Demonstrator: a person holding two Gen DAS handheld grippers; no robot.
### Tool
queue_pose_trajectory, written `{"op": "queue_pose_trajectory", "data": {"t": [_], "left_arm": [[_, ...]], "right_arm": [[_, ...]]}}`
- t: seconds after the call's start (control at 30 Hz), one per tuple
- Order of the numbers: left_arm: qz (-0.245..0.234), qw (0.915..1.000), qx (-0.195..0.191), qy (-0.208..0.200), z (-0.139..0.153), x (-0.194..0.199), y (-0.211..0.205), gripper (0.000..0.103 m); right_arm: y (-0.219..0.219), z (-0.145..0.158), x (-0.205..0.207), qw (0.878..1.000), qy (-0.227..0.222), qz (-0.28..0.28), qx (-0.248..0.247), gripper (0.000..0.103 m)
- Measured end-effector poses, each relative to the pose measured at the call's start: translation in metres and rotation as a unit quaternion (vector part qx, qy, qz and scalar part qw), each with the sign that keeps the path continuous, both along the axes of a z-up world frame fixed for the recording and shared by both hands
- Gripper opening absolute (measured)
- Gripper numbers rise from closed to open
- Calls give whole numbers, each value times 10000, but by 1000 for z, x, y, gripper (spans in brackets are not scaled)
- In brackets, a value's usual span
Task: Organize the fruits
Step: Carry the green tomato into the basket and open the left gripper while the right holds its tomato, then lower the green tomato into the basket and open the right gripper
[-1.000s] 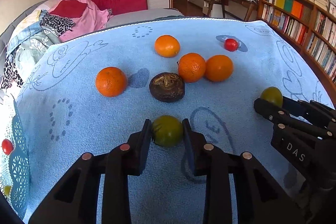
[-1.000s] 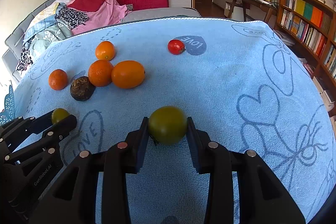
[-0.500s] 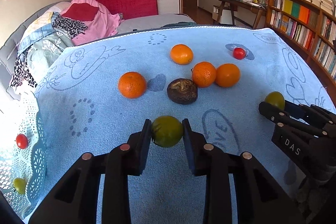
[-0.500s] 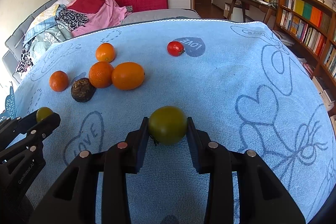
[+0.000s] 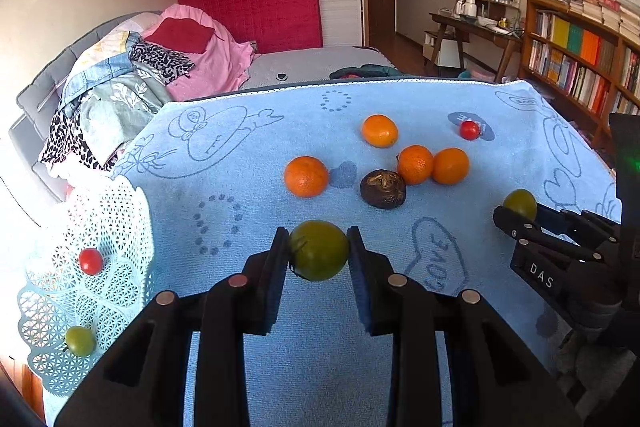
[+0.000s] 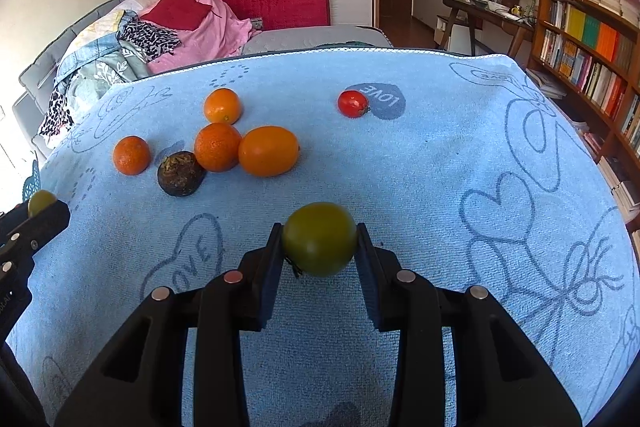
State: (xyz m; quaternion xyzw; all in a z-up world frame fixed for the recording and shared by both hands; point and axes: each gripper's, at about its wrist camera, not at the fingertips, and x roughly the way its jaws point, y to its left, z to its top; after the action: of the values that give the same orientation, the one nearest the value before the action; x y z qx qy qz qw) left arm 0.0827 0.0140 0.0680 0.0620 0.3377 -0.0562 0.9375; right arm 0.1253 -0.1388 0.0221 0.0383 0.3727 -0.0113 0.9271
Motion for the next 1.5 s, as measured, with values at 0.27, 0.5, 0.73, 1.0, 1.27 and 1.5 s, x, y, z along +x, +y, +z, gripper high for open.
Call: {"op": "queue_pose_trajectory", "data": {"t": [0.27,0.5,0.73,1.0,1.27,1.5], "left_arm": [[307,9993,-110,-157,17,-16,32,30],[670,9971,-246,-257,29,-31,75,30],[1162,9925,-309,-217,31,-40,127,30],[1582,9865,-402,-135,28,-48,177,31],[1868,9806,-553,-236,36,-62,213,63],[2215,9726,-542,-451,48,-76,240,86]], "right_arm": [[22,16,-11,9997,-120,220,13,36],[43,26,-19,9990,-168,401,124,36],[66,33,-23,9979,-155,582,241,36],[95,38,-26,9965,-150,790,249,36],[124,49,-28,9939,-194,1048,283,36],[163,62,-30,9882,-238,1464,382,36]]}}
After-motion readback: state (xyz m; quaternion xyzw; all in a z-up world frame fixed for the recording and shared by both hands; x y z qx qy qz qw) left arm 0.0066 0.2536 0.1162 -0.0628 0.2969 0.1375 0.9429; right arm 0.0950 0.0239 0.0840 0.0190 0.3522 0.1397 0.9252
